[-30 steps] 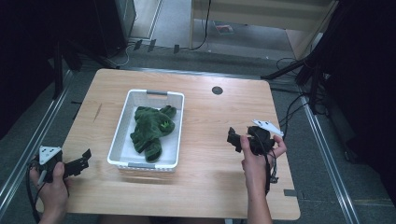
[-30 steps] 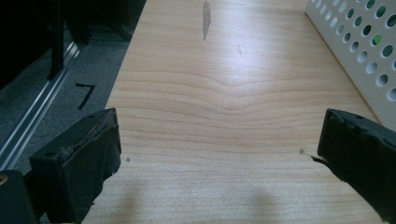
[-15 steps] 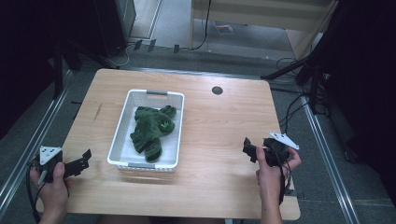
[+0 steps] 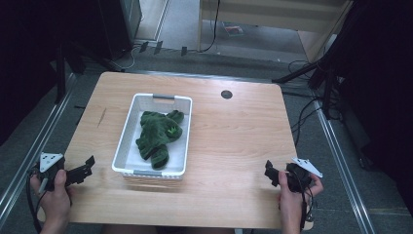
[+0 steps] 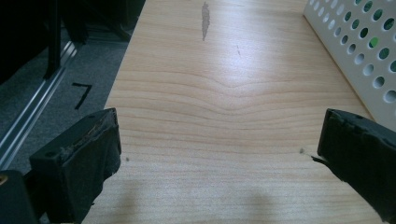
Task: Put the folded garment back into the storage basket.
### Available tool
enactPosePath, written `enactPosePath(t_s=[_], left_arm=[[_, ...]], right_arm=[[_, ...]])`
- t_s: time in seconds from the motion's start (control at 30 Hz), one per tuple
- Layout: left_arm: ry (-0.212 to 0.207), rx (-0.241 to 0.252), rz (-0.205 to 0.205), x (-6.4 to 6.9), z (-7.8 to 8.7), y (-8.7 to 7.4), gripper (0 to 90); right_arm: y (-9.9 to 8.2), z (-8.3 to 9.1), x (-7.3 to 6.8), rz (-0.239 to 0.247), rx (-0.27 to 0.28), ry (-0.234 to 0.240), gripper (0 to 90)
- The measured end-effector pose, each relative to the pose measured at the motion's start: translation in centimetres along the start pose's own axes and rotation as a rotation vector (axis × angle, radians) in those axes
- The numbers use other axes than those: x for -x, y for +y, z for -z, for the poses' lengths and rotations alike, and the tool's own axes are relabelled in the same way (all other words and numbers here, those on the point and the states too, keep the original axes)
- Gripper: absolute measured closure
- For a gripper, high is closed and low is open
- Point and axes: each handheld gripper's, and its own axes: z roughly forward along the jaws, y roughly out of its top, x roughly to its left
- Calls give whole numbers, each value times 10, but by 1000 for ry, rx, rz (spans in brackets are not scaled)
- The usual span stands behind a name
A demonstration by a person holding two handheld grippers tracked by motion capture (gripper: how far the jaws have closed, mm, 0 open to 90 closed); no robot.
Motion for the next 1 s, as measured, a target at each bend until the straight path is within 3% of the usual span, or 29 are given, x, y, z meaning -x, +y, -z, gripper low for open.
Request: enactPosePath(t_s=[0.33,0.53,1.0], left_arm=[[4,1,-13,1,0,0,6],[2,6,-18,2,0,-1,6],[3,4,-19,2,1,-1,6]], right_arm=[[-21,15,35,5,18,-21,0],[-30,22,51,-7,36,-7,0],[-33,21,52,-26,44,-6,15]])
